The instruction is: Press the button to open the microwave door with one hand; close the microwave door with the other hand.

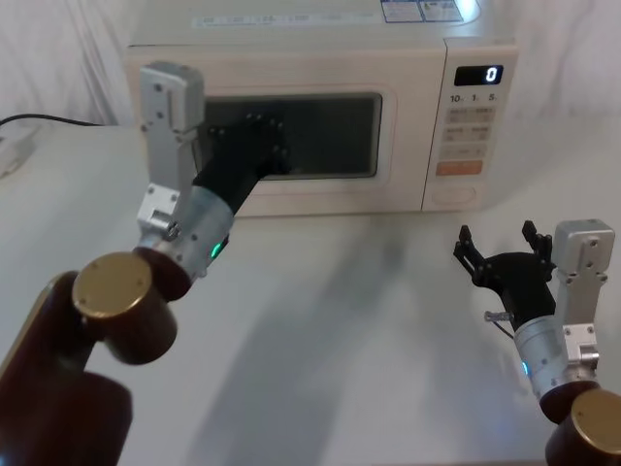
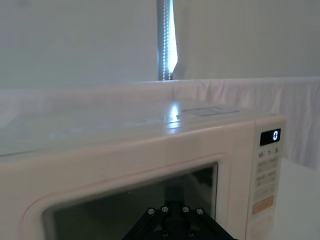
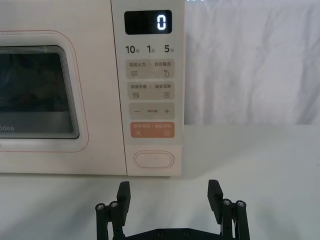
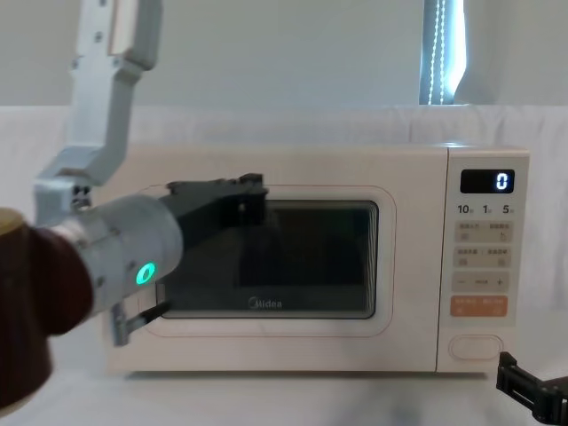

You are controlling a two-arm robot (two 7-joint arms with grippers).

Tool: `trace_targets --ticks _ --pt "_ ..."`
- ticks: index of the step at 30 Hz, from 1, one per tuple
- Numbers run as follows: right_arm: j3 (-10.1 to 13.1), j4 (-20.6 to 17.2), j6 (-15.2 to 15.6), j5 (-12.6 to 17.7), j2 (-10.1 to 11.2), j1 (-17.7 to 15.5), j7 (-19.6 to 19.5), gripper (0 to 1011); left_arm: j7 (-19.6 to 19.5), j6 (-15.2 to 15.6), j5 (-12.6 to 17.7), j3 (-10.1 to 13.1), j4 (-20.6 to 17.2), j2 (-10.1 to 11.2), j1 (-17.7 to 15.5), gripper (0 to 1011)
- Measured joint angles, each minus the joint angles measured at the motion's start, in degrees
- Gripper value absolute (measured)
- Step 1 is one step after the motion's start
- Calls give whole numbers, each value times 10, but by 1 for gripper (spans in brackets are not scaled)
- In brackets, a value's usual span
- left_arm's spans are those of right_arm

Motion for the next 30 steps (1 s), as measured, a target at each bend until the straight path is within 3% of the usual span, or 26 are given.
trace_targets --ticks 11,30 --pt "0 0 0 0 0 0 0 1002 14 6 -16 -27 -74 26 77 0" --pt "0 0 0 0 0 0 0 1002 59 -29 -4 -72 -163 31 225 0"
